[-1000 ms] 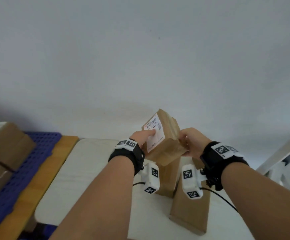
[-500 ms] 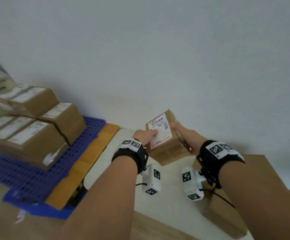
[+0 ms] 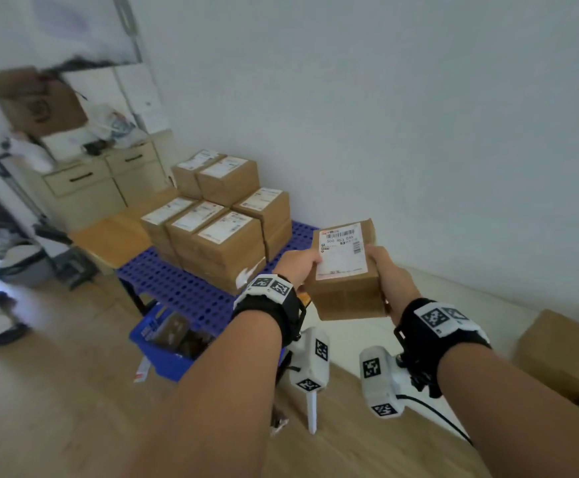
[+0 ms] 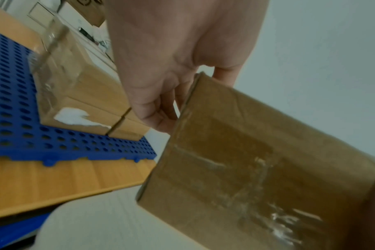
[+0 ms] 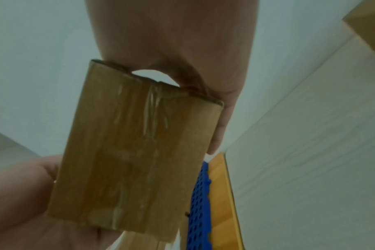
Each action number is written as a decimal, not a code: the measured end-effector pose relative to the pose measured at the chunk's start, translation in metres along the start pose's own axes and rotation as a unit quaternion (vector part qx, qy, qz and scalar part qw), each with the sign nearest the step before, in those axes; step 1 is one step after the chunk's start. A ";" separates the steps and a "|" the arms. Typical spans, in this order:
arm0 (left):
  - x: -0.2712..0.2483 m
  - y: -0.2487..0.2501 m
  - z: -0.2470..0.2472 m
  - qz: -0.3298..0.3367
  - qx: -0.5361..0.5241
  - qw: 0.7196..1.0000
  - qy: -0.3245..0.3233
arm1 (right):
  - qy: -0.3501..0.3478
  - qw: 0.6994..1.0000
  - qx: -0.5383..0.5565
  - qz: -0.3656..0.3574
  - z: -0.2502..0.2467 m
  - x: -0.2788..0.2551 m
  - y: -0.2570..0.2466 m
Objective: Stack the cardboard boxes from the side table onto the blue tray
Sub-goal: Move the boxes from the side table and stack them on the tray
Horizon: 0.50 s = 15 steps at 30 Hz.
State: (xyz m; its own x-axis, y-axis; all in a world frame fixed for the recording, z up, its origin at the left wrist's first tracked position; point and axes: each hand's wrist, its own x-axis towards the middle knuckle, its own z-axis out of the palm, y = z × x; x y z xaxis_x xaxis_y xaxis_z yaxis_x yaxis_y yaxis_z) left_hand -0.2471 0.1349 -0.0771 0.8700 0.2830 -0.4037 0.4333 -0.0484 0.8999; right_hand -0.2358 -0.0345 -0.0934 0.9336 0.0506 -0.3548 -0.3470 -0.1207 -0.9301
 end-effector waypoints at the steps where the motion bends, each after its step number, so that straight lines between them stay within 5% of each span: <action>1: -0.003 0.001 -0.013 0.006 -0.006 1.000 0.001 | 0.006 1.000 0.004 -0.006 0.013 0.001 0.002; 15: 0.012 0.034 -0.155 0.077 -0.035 0.995 0.059 | -0.022 0.998 -0.002 -0.055 0.150 0.001 -0.064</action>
State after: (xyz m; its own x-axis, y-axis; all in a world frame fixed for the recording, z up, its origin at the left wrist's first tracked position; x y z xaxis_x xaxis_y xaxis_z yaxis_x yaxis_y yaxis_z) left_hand -0.2584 0.2848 -0.0256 0.8896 0.3875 -0.2417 0.2756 -0.0335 0.9607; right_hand -0.2262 0.1216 -0.0490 0.9612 0.1078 -0.2541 -0.2417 -0.1158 -0.9634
